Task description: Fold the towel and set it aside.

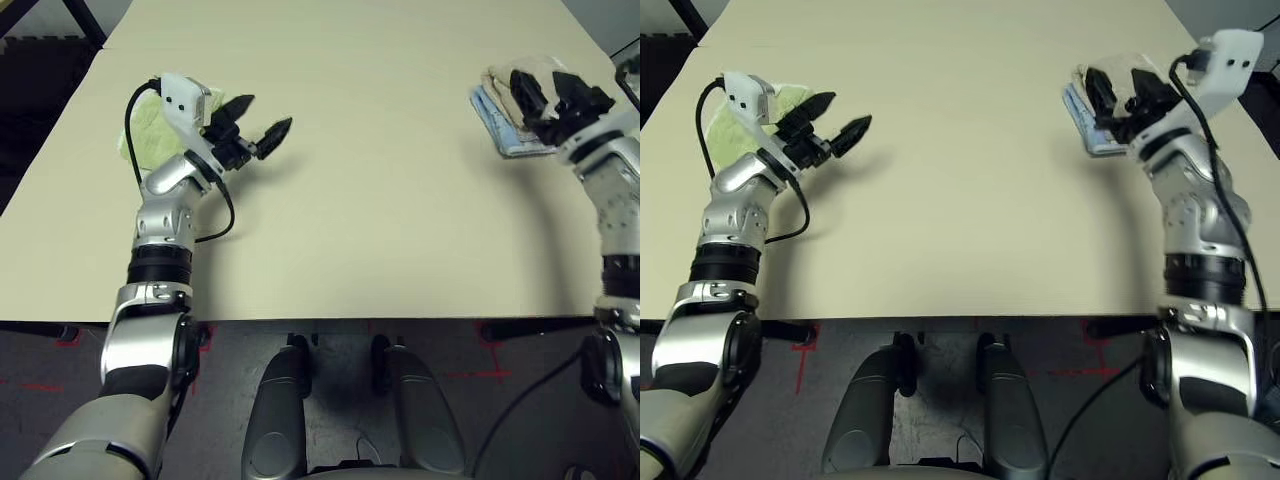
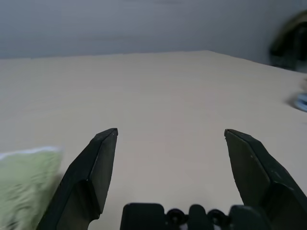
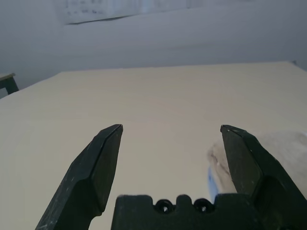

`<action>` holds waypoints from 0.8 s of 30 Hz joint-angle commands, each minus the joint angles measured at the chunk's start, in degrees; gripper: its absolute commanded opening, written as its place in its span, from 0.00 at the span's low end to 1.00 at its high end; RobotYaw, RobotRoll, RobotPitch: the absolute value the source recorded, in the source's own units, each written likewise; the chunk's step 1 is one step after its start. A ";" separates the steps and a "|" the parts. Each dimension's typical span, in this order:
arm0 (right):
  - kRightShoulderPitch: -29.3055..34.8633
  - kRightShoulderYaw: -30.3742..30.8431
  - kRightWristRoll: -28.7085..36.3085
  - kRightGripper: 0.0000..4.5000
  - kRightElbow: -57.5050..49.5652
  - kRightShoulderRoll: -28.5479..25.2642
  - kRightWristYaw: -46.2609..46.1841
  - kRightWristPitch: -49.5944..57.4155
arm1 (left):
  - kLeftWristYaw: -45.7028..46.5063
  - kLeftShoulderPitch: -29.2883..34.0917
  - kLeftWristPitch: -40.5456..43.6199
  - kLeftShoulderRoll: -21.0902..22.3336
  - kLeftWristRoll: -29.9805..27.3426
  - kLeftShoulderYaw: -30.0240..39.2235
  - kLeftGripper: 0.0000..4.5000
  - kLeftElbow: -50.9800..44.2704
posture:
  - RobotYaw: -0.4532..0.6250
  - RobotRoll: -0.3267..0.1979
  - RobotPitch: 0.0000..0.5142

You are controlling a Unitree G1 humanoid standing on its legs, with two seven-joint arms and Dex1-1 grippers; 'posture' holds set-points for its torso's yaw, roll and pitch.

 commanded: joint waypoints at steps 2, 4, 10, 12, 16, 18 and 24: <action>-2.11 -0.69 -3.94 0.99 17.15 1.29 0.97 -12.06 | 14.75 -2.96 -10.19 0.41 5.70 1.40 1.00 9.73 | 0.46 0.62 0.51; -3.01 -1.35 -4.55 0.99 22.19 1.33 0.06 -14.51 | 18.43 -4.65 -13.72 1.62 8.07 0.80 1.00 14.15 | 0.47 0.62 0.51; -5.86 -6.09 -1.64 0.99 29.07 -2.08 2.99 -16.59 | 14.99 -9.36 -17.80 7.72 8.36 1.04 1.00 23.80 | 0.45 0.62 0.50; -6.23 -6.78 -1.63 0.99 29.52 -3.11 4.18 -16.67 | 11.91 -10.00 -17.86 9.12 7.43 1.42 1.00 25.57 | 0.45 0.62 0.50; -5.87 -7.65 -1.69 0.99 30.02 -6.02 7.27 -16.53 | 6.78 -10.21 -16.40 11.49 4.66 3.59 1.00 28.16 | 0.43 0.62 0.48; -5.16 -7.52 -2.33 0.99 29.83 -7.14 9.06 -16.63 | 4.08 -9.62 -15.21 11.68 3.29 4.39 1.00 28.32 | 0.42 0.62 0.48; -3.50 -8.12 -2.43 0.99 29.62 -8.06 9.91 -16.26 | 2.42 -7.03 -14.94 10.56 1.79 5.23 1.00 27.57 | 0.42 0.62 0.48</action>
